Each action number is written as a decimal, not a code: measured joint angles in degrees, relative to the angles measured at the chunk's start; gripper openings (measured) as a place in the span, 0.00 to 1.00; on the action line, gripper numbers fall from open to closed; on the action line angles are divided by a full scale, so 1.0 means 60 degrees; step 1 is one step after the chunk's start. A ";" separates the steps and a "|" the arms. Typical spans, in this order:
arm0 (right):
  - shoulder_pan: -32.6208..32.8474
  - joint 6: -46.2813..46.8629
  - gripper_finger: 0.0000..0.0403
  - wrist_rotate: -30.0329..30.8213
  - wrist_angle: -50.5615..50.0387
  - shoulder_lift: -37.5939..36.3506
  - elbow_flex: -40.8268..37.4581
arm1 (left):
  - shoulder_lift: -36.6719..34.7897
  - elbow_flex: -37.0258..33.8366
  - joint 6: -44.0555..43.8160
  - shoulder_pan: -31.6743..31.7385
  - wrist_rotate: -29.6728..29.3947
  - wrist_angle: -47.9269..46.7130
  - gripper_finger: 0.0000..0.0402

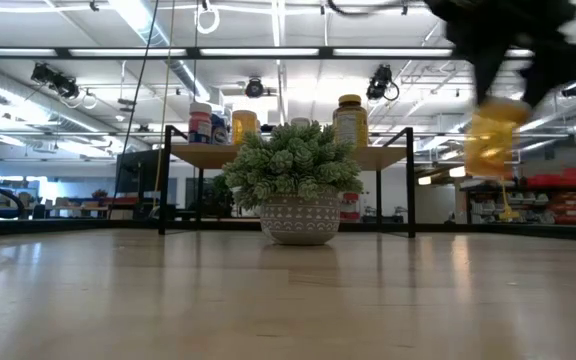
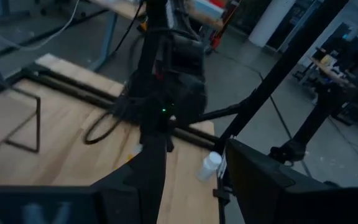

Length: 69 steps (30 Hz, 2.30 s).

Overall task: Pick and place medicine bottles onto shelf by color
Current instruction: Put the orange medicine bottle on the shelf

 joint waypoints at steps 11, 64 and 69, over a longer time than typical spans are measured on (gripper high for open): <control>-0.3328 -0.6955 0.56 0.0560 -0.0922 0.1588 0.4298 | -0.0326 0.0022 0.0671 0.0135 -0.0004 0.0964 0.43; -0.6975 -1.0906 0.57 -0.0478 -0.3625 0.6881 1.1284 | -0.0878 0.0011 0.0481 0.0215 -0.0539 0.0555 0.43; -0.6971 -1.0942 0.58 -0.0554 -0.3616 0.6881 1.1284 | -0.0878 0.0007 0.0457 0.0215 -0.0539 0.0507 0.43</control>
